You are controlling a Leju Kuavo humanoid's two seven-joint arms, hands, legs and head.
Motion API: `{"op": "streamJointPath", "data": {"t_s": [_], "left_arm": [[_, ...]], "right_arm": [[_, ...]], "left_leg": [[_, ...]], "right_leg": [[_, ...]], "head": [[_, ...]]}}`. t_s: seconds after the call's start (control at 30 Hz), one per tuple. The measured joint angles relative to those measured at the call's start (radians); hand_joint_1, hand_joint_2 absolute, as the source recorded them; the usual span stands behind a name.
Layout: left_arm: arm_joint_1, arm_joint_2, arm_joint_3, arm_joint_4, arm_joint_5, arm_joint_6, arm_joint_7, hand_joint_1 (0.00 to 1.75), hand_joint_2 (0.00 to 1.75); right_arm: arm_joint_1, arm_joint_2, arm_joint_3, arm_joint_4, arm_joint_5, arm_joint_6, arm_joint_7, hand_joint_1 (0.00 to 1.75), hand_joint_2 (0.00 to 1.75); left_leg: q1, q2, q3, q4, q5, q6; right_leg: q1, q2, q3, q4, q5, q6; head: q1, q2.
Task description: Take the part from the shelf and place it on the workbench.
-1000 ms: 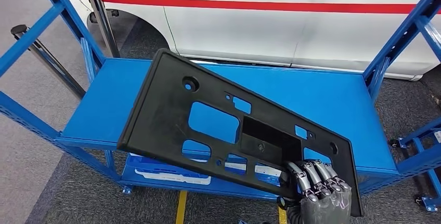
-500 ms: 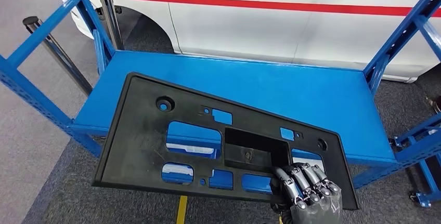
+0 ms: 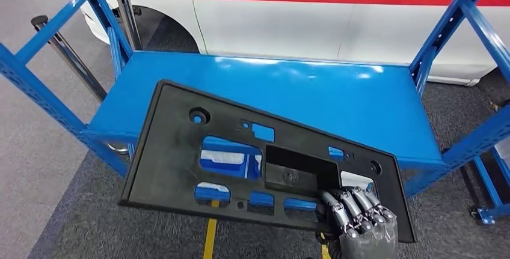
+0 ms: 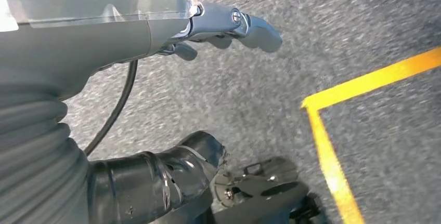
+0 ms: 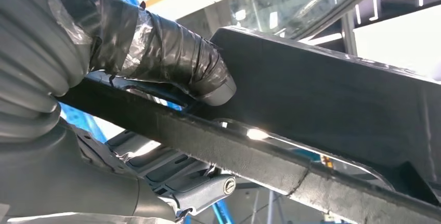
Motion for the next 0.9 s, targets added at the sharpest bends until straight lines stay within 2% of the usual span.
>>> {"op": "streamJointPath", "data": {"t_s": [0.07,0.1,0.13,0.17,0.2,0.23,0.27,0.3,0.33,0.37,0.43,0.47,0.5,0.57,0.6,0.63,0.67,0.7,0.73,0.77,0.8,0.83,0.87,0.9], "left_arm": [[0.0,0.0,0.001,0.0,0.0,0.0,0.0,0.0,1.75],[0.001,0.0,0.001,0.0,0.0,0.0,0.0,0.0,1.75],[0.0,0.0,0.001,0.0,-0.001,0.0,0.0,0.0,1.75],[0.0,0.0,0.001,0.0,-0.001,0.0,0.0,0.0,1.75],[0.0,0.0,0.001,0.0,-0.001,0.0,0.0,0.0,1.75],[0.0,0.0,0.002,0.0,-0.001,0.0,0.0,0.0,1.75],[-0.002,0.0,0.002,0.0,-0.001,0.0,0.0,0.0,1.75],[-0.003,0.0,0.002,0.0,-0.001,0.0,-0.001,0.0,1.75],[-0.004,0.0,0.002,0.0,-0.001,0.0,-0.002,0.0,1.75],[-0.006,0.0,0.002,0.0,-0.001,0.0,-0.003,0.0,1.75],[-0.006,0.0,0.002,0.0,-0.002,0.0,-0.005,0.0,1.75],[-0.006,0.0,0.002,0.0,-0.002,0.0,-0.005,0.0,1.75],[-0.006,0.0,0.002,0.0,-0.002,0.0,-0.005,0.0,1.75],[-0.006,0.0,0.002,0.0,-0.002,0.0,-0.005,0.0,1.75],[-0.006,0.0,0.002,0.0,-0.002,0.0,-0.005,0.0,1.75],[-0.006,0.0,0.002,0.0,-0.002,0.0,-0.005,0.0,1.75],[-0.006,0.0,0.002,0.0,-0.002,0.0,-0.005,0.0,1.75],[-0.006,0.0,0.002,0.0,-0.002,0.0,-0.005,0.0,1.75],[-0.006,0.0,0.002,0.0,-0.002,0.0,-0.005,0.0,1.75],[-0.006,0.0,0.002,0.0,-0.002,0.001,-0.005,0.0,1.75],[-0.006,0.0,0.002,0.0,-0.002,0.003,-0.005,0.0,1.75],[-0.006,0.0,0.002,0.0,-0.002,0.004,-0.006,0.0,1.75],[-0.005,0.0,0.002,0.0,-0.002,0.006,-0.006,0.0,1.75],[-0.005,0.0,0.002,0.0,-0.002,0.007,-0.007,0.0,1.75]], "right_arm": [[0.001,0.01,-0.006,0.002,-0.004,0.0,-0.009,1.75,1.75],[0.002,0.013,-0.009,0.003,-0.005,0.0,-0.012,1.75,1.75],[0.002,0.015,-0.012,0.005,-0.007,0.0,-0.014,1.75,1.75],[0.003,0.016,-0.015,0.007,-0.007,0.0,-0.015,1.75,1.75],[0.003,0.018,-0.018,0.008,-0.008,0.0,-0.016,1.75,1.75],[0.004,0.019,-0.02,0.01,-0.008,0.0,-0.016,1.75,1.75],[0.005,0.021,-0.021,0.011,-0.009,0.0,-0.018,1.75,1.75],[0.005,0.023,-0.023,0.011,-0.011,0.0,-0.021,1.75,1.75],[0.006,0.025,-0.024,0.011,-0.014,0.0,-0.026,1.75,1.75],[0.006,0.028,-0.026,0.012,-0.017,0.0,-0.032,1.75,1.75],[0.008,0.034,-0.032,0.014,-0.023,0.0,-0.045,1.75,1.75],[0.01,0.036,-0.035,0.015,-0.026,0.0,-0.051,1.75,1.75],[0.012,0.038,-0.039,0.017,-0.031,0.0,-0.058,1.75,1.75],[0.016,0.041,-0.049,0.022,-0.043,0.0,-0.078,1.75,1.75],[0.018,0.044,-0.056,0.025,-0.049,0.0,-0.09,1.75,1.75],[0.02,0.048,-0.062,0.028,-0.054,0.0,-0.101,1.75,1.75],[0.022,0.052,-0.067,0.032,-0.059,0.0,-0.111,1.75,1.75],[0.024,0.056,-0.072,0.035,-0.063,0.0,-0.12,1.75,1.75],[0.025,0.061,-0.077,0.037,-0.068,0.0,-0.131,1.75,1.75],[0.026,0.066,-0.082,0.039,-0.073,0.0,-0.144,1.75,1.75],[0.027,0.073,-0.088,0.041,-0.079,0.0,-0.158,1.75,1.75],[0.028,0.081,-0.093,0.043,-0.084,0.0,-0.171,1.75,1.75],[0.029,0.088,-0.098,0.044,-0.089,0.0,-0.181,1.75,1.75],[0.031,0.094,-0.102,0.045,-0.092,0.0,-0.188,1.75,1.75]], "left_leg": [[0.004,-0.001,-0.03,0.107,-0.098,-0.007],[0.006,-0.001,-0.04,0.164,-0.131,-0.01],[0.007,-0.001,-0.04,0.204,-0.141,-0.011],[0.007,-0.001,-0.025,0.215,-0.128,-0.01],[0.007,-0.001,0.007,0.188,-0.098,-0.009],[0.007,-0.001,0.053,0.133,-0.068,-0.006],[0.006,-0.001,0.107,0.058,-0.055,-0.003],[0.005,-0.002,0.156,-0.018,-0.056,0.001],[0.002,-0.003,0.189,-0.072,-0.064,0.005],[-0.001,-0.003,0.204,-0.103,-0.072,0.008],[-0.002,-0.001,0.199,-0.117,-0.055,0.018],[-0.001,0.002,0.19,-0.122,-0.041,0.025],[0.001,0.005,0.178,-0.126,-0.026,0.033],[0.0,0.009,0.148,-0.127,0.001,0.044],[-0.001,0.011,0.131,-0.125,0.013,0.046],[-0.002,0.012,0.114,-0.122,0.025,0.045],[-0.002,0.013,0.095,-0.118,0.037,0.043],[-0.002,0.013,0.076,-0.111,0.047,0.04],[-0.002,0.013,0.056,-0.101,0.055,0.037],[-0.002,0.013,0.037,-0.09,0.062,0.033],[-0.003,0.012,0.023,-0.077,0.067,0.028],[-0.004,0.012,0.013,-0.067,0.072,0.023],[-0.004,0.011,0.007,-0.061,0.077,0.017],[-0.003,0.011,0.004,-0.059,0.084,0.011]], "right_leg": [[0.002,-0.002,-0.028,0.0,0.022,-0.009],[0.003,-0.002,-0.043,0.001,0.033,-0.01],[0.004,-0.003,-0.058,0.002,0.044,-0.009],[0.004,-0.003,-0.074,0.004,0.056,-0.009],[0.005,-0.004,-0.088,0.006,0.066,-0.007],[0.005,-0.003,-0.101,0.009,0.077,-0.006],[0.005,-0.003,-0.112,0.011,0.086,-0.003],[0.006,-0.003,-0.12,0.013,0.095,0.001],[0.005,-0.004,-0.122,0.012,0.105,0.006],[0.005,-0.005,-0.123,0.009,0.115,0.012],[0.003,-0.006,-0.123,0.0,0.132,0.024],[0.002,-0.004,-0.128,0.006,0.119,0.029],[0.002,-0.002,-0.137,0.028,0.085,0.032],[0.0,0.0,-0.159,0.127,-0.025,0.037],[-0.001,0.001,-0.168,0.191,-0.066,0.039],[-0.002,0.001,-0.17,0.246,-0.08,0.042],[-0.003,0.001,-0.163,0.277,-0.068,0.045],[-0.005,0.0,-0.141,0.278,-0.038,0.046],[-0.008,0.0,-0.101,0.243,-0.009,0.047],[-0.011,0.001,-0.049,0.179,-0.001,0.047],[-0.011,0.002,0.007,0.104,-0.013,0.046],[-0.009,0.002,0.047,0.043,-0.034,0.042],[-0.005,0.003,0.069,0.004,-0.053,0.036],[0.0,0.003,0.075,-0.012,-0.058,0.028]], "head": [[-0.001,0.0],[-0.001,0.0],[-0.001,0.0],[-0.001,0.0],[-0.001,0.0],[-0.001,0.0],[-0.001,0.0],[-0.001,0.0],[-0.001,0.0],[-0.001,0.0],[-0.002,0.0],[-0.002,0.0],[-0.001,0.0],[0.001,0.0],[0.001,0.0],[0.001,0.0],[0.001,0.0],[0.001,0.0],[0.001,0.0],[0.001,0.0],[0.001,0.0],[0.0,0.0],[0.0,0.0],[0.0,0.0]]}}
